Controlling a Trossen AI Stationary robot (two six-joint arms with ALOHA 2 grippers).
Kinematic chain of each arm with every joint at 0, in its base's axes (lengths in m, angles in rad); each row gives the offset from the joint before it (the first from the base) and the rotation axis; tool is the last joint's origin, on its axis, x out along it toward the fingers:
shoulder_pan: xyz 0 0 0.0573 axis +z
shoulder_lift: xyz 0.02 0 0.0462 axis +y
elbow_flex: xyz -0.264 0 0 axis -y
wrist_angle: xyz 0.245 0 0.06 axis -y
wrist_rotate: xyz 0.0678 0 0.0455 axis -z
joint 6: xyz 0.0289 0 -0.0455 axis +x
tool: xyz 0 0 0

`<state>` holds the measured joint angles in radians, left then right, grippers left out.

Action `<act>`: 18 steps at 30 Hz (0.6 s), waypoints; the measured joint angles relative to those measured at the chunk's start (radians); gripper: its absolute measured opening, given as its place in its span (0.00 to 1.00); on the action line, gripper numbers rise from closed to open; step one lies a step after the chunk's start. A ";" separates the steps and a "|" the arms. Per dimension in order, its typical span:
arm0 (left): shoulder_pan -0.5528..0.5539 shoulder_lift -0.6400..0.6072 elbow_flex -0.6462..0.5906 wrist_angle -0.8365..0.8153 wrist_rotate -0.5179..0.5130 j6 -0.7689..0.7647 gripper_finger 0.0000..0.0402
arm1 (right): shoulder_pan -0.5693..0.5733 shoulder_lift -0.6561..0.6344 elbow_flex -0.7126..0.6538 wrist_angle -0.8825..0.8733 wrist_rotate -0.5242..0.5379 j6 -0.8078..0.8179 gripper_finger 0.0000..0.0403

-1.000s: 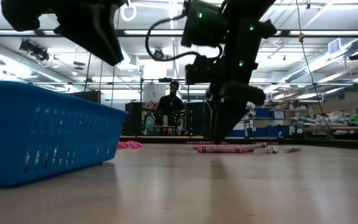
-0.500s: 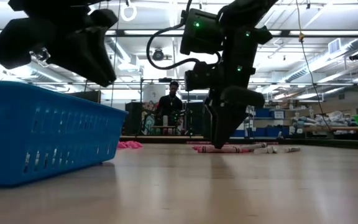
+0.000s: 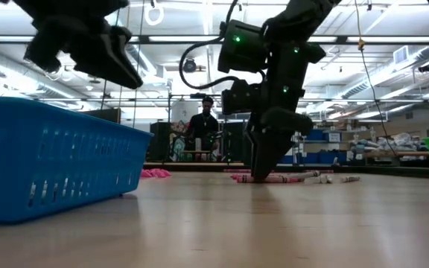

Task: Sort crayons
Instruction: Put the pink crayon into the black bin

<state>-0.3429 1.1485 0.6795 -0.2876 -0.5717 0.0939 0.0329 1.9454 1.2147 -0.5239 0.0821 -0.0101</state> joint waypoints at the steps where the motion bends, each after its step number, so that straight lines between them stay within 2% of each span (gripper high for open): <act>1: 0.011 -0.016 -0.019 0.011 0.001 -0.001 0.25 | -0.001 -0.003 -0.011 0.018 0.000 0.004 0.28; 3: 0.033 -0.024 -0.044 0.060 0.001 -0.019 0.25 | 0.000 -0.005 -0.024 0.031 0.002 0.017 0.28; 9: 0.071 -0.001 -0.068 0.063 0.005 -0.056 0.25 | 0.000 -0.004 -0.022 0.025 0.001 0.028 0.25; 14: 0.071 0.009 -0.067 0.122 0.005 -0.139 0.25 | -0.001 -0.004 -0.021 0.022 -0.026 0.047 0.13; 18: 0.062 0.009 -0.066 0.157 0.005 -0.139 0.26 | -0.001 -0.004 -0.020 0.019 -0.027 0.059 0.04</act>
<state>-0.2811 1.1576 0.6132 -0.1304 -0.5671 -0.0452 0.0322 1.9415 1.1942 -0.5052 0.0552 0.0486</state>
